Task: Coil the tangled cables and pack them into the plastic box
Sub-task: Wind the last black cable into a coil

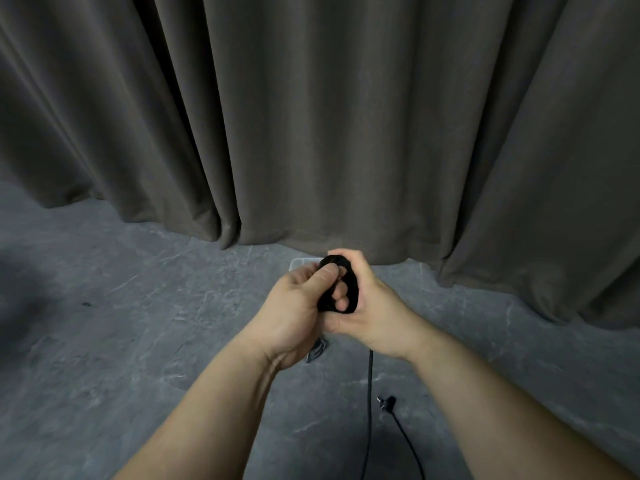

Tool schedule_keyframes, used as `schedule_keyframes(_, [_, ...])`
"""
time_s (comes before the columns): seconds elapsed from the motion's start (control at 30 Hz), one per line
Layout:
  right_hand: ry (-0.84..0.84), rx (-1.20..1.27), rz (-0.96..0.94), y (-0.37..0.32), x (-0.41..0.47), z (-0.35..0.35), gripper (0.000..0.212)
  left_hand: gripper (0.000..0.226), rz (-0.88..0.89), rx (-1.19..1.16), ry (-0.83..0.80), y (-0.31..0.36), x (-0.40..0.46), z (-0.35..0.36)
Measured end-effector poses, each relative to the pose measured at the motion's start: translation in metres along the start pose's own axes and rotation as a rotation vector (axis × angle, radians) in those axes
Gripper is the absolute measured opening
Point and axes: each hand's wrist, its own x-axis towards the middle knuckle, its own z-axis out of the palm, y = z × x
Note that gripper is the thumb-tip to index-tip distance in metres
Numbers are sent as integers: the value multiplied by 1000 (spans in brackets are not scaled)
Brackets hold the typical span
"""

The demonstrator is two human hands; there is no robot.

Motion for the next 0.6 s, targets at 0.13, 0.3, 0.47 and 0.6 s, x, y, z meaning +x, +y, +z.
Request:
schedule_keyframes(0.13, [-11, 76, -25, -2, -1, -2, 66, 20, -30, -82, -53, 3, 0, -3])
schedule_keyframes(0.3, [-12, 132, -55, -1, 0, 1, 64, 17, -37, -71, -129, 5, 1, -9])
schedule_keyframes(0.47, [34, 98, -32, 10, 5, 5, 78, 14, -23, -23, -53, 5, 1, -7])
schedule_keyframes(0.6, [73, 48, 9, 13, 11, 7, 94, 17, 25, -96, 68, 2, 4, -3])
